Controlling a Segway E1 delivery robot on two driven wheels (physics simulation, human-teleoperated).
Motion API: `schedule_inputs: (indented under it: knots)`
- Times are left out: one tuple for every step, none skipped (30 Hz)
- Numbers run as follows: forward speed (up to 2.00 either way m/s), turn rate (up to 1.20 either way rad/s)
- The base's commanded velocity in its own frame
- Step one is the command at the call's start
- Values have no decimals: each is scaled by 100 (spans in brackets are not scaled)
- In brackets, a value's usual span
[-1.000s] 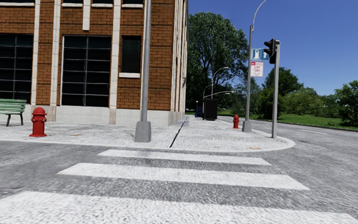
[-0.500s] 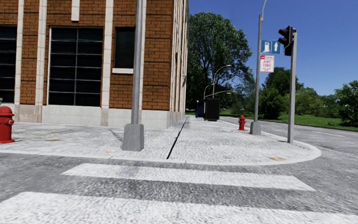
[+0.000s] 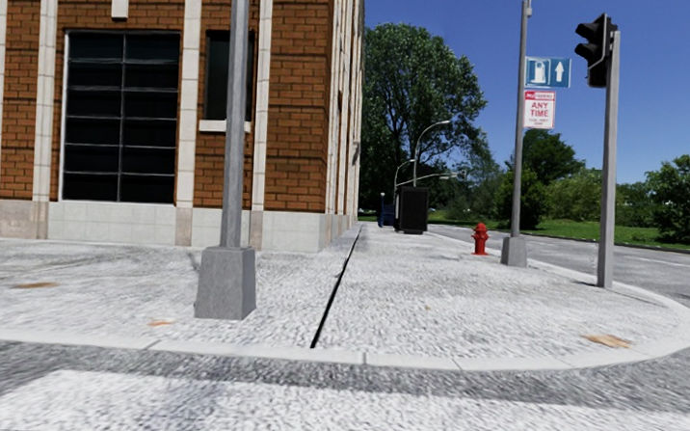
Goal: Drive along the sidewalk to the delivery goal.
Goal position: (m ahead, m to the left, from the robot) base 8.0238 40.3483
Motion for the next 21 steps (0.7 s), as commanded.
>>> schedule_inputs:
  knots:
    - [200,0]
    - [200,0]
    - [200,0]
    - [200,-8]
    - [200,-22]
    - [200,-22]
    - [200,-31]
    - [200,-45]
    - [200,-50]
    - [200,-51]
    - [200,-51]
    - [200,-51]
    - [200,-51]
    - [200,-42]
    - [200,-29]
    - [200,-26]
    - [200,-24]
    - [180,-15]
    - [180,-15]
    - [152,0]
    - [128,0]
